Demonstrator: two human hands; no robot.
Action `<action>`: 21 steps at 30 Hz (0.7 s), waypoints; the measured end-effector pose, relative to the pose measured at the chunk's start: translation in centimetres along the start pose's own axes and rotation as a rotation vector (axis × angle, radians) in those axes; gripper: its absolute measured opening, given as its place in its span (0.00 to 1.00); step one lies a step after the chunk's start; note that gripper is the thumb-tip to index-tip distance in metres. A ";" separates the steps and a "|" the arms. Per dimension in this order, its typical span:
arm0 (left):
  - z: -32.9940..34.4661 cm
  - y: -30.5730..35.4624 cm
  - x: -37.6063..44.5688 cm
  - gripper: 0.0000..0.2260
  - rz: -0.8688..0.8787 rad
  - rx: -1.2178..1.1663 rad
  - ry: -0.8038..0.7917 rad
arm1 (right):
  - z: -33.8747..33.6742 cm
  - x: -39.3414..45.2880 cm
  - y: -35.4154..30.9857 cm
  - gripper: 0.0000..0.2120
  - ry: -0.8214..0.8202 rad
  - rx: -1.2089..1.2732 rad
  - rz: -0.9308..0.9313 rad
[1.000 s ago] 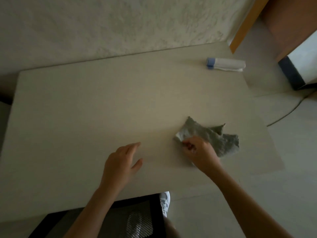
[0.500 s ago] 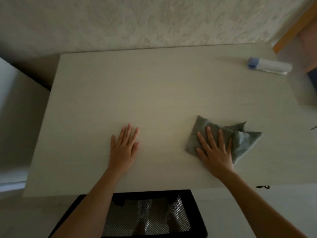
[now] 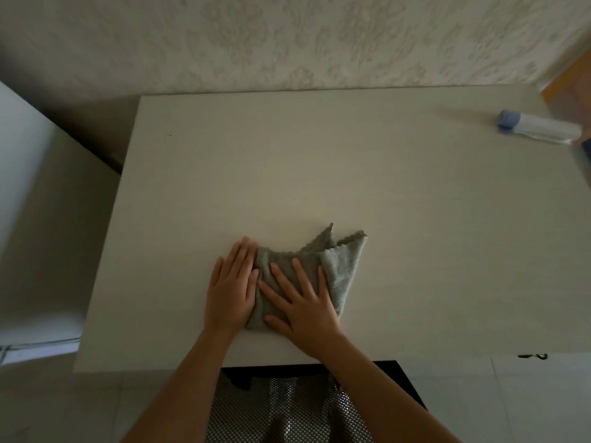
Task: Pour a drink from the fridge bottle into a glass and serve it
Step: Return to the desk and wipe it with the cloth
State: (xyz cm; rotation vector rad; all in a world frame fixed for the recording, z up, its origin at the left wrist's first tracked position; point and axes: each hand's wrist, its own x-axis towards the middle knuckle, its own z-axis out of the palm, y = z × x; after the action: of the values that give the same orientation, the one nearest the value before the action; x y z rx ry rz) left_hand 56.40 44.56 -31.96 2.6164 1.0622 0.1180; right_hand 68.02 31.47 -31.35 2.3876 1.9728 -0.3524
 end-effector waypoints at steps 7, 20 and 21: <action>0.3 0.2 0.2 0.24 -0.021 0.022 0.001 | -1.0 -1.8 8.4 0.28 0.030 0.009 0.322; 0.0 -0.3 0.2 0.25 -0.046 -0.403 0.157 | -1.1 -1.8 8.0 0.29 0.037 0.081 0.413; -0.1 -0.3 0.3 0.25 -0.058 -0.465 0.181 | -1.1 -1.0 5.6 0.29 0.035 0.066 0.292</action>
State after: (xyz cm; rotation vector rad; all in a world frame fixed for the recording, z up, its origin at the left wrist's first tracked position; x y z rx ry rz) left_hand 56.38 45.00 -32.00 2.1841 1.0207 0.5301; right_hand 73.43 29.58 -30.82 2.6890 1.6128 -0.3703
